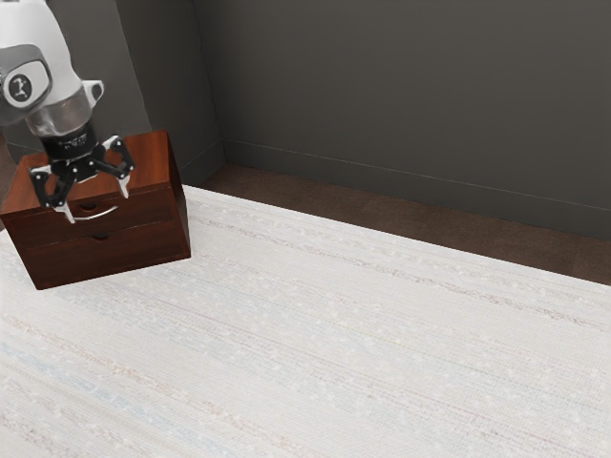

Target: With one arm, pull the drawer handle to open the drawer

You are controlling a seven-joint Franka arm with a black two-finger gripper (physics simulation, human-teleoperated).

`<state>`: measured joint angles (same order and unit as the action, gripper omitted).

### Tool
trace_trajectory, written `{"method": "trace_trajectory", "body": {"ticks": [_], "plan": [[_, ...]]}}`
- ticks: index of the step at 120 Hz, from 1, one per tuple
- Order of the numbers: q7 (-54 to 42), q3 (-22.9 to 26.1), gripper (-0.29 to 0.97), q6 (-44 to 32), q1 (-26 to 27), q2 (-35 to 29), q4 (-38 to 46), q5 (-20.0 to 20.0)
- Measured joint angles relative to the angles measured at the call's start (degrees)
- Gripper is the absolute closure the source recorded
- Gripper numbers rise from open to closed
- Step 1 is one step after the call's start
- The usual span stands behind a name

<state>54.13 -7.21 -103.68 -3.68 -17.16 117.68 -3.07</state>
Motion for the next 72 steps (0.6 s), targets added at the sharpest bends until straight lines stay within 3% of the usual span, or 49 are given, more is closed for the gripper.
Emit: {"method": "trace_trajectory", "body": {"ticks": [40, 72], "plan": [[19.33, -4.37, 0.01, -19.64, -1.06, 1.18, 10.13, 0.05], [30.50, -7.39, 0.00, -27.42, -2.86, 0.01, 13.54, -0.23]]}}
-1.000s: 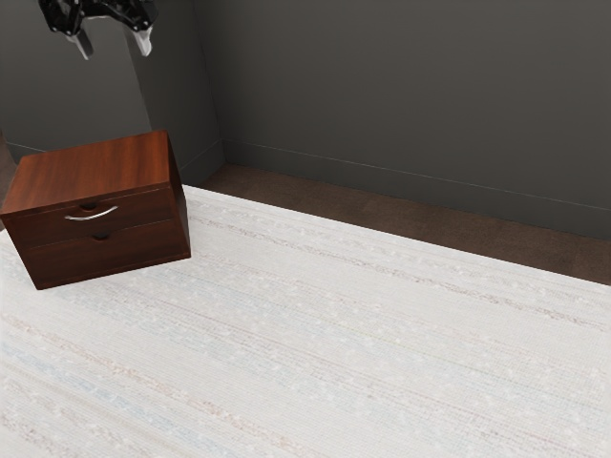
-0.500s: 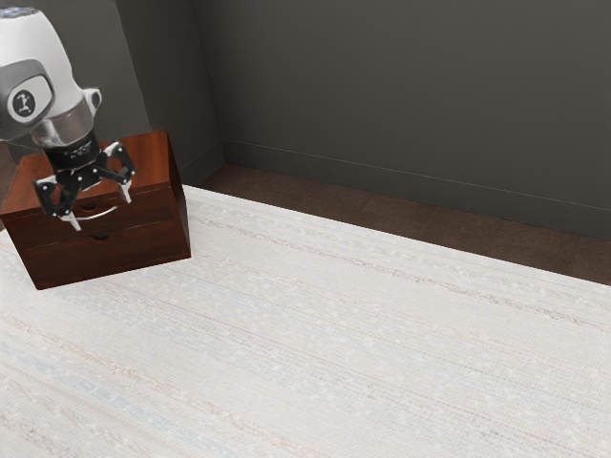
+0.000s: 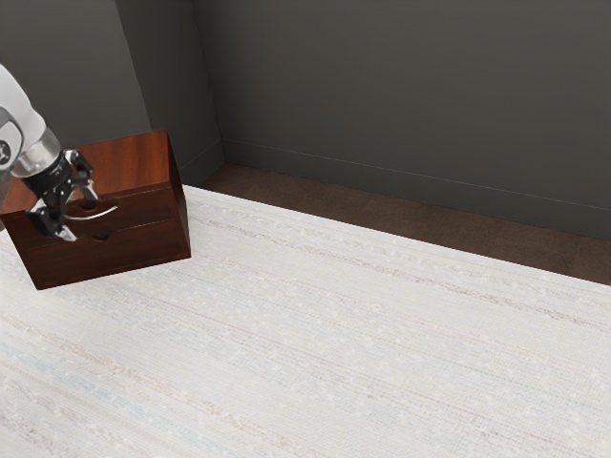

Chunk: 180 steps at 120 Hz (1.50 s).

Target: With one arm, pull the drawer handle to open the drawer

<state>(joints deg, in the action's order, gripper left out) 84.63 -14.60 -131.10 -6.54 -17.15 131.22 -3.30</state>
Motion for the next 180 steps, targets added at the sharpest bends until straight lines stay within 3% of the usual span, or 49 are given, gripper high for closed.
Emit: {"method": "trace_trajectory", "body": {"ticks": [84, 132, 180], "plan": [[14.16, -0.96, 0.00, -14.39, -4.25, 12.47, -3.49, 0.70], [17.25, -0.95, 0.17, -19.46, -5.37, 18.56, -7.38, 1.03], [18.82, -0.95, 0.21, -21.19, -6.19, 22.30, -8.25, 1.17]]}}
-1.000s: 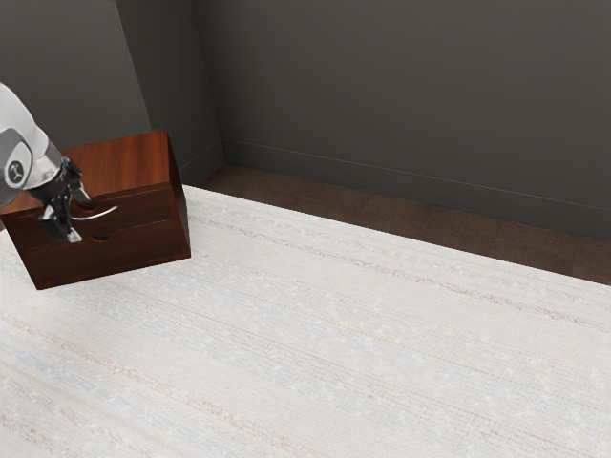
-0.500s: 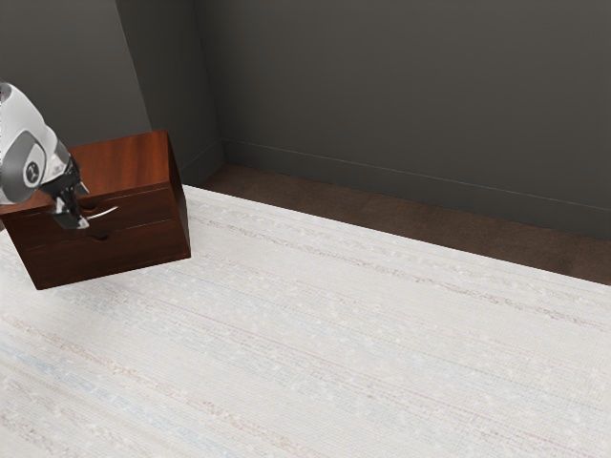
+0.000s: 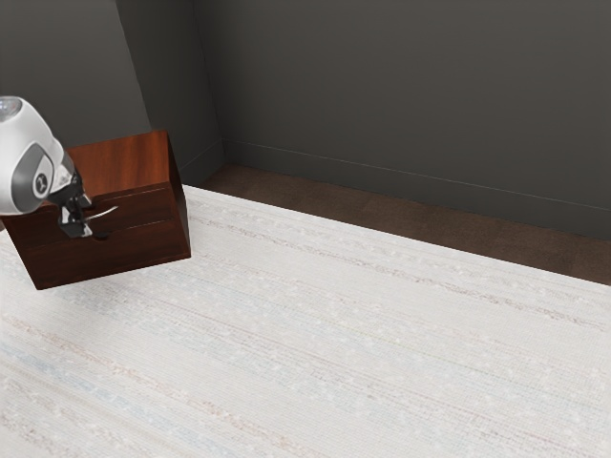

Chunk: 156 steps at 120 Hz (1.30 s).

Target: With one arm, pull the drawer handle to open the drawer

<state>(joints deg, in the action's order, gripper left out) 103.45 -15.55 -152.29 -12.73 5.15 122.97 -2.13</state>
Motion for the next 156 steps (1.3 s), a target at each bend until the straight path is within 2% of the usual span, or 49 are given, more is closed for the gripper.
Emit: {"method": "trace_trajectory", "body": {"ticks": [87, 100, 132, 156], "plan": [[1.20, 0.08, 0.25, -1.04, -0.43, 3.57, -1.22, 1.11], [1.27, 0.08, 0.31, -1.04, -0.43, 3.58, -1.18, 1.17], [1.37, 0.08, 0.57, 0.46, -0.30, 3.00, -0.92, 1.14], [1.37, 0.26, 0.66, 3.00, -0.14, 0.83, 0.78, 1.08]]}}
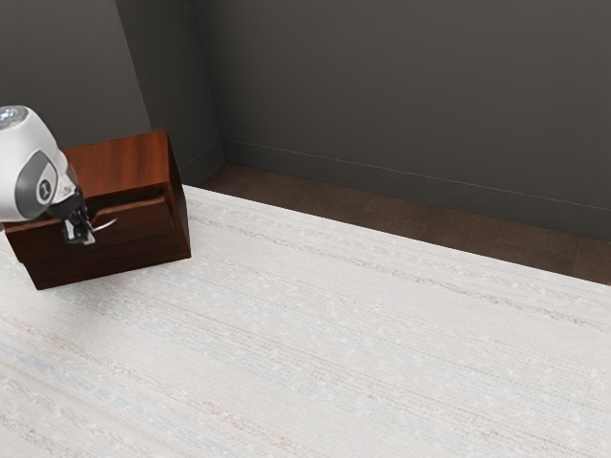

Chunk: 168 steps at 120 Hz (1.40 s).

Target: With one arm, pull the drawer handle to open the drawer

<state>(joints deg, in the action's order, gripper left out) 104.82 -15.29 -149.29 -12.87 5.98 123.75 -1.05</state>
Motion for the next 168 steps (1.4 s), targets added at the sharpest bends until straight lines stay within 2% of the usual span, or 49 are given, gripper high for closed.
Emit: {"method": "trace_trajectory", "body": {"ticks": [79, 168], "plan": [[0.26, 2.89, 0.72, 0.54, -0.86, -9.77, 10.87, -0.01], [0.38, 2.64, 0.78, -0.04, 0.24, -17.95, 19.12, -0.01]]}}
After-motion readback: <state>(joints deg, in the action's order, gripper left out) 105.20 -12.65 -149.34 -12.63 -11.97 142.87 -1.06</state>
